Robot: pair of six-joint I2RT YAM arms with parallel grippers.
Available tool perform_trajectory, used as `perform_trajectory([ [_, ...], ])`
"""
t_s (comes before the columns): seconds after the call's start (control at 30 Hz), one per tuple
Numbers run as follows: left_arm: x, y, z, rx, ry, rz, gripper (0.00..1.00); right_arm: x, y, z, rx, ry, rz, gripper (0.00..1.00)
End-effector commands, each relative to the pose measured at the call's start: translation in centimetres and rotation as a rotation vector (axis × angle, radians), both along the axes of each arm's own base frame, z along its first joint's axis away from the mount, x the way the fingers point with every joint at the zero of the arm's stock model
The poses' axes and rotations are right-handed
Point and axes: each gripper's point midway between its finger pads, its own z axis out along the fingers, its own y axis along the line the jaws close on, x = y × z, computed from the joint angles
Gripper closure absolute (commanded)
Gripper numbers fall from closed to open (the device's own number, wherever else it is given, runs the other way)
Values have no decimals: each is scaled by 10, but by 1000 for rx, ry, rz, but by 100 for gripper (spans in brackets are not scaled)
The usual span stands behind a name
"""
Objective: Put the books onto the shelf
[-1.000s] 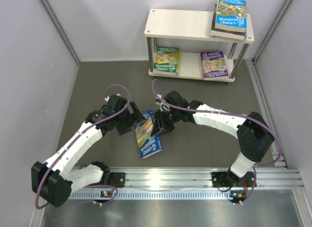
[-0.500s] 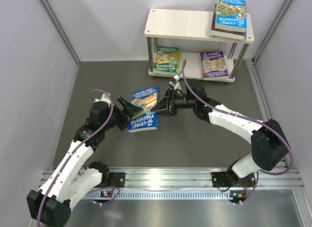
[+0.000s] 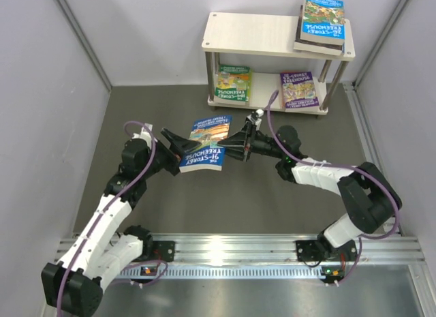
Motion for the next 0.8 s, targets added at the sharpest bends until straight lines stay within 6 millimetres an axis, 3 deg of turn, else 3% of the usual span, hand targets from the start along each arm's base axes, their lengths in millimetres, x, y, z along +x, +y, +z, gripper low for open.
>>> perform_trajectory([
  [0.0,3,-2,-6,2,18,-14,2,-18,-24,89,345,-210,-16,100],
  [0.13,6,-4,-1,-13,15,-14,4,-15,-23,86,341,-210,-23,100],
  [0.3,11,-4,8,18,6,-19,38,-14,-21,80,327,-210,-26,100],
  [0.37,13,-3,7,38,9,-18,48,-14,-21,77,320,-207,-27,100],
  [0.4,14,-3,14,39,-7,-17,59,-14,-20,75,318,-207,-26,100],
  [0.5,18,-3,19,59,-20,-24,82,-13,-19,65,292,-190,-28,100],
  [0.53,19,-3,21,69,-23,-26,99,-13,-17,61,274,-183,-27,100],
  [0.6,22,2,19,119,4,-10,100,-7,-12,44,202,-141,-38,98],
  [0.63,23,3,18,137,10,-4,100,-6,-10,37,172,-127,-40,84],
  [0.7,26,10,17,180,27,28,100,-2,-2,25,96,-106,-47,68],
  [0.77,28,13,17,197,27,43,100,2,4,26,67,-104,-52,47],
])
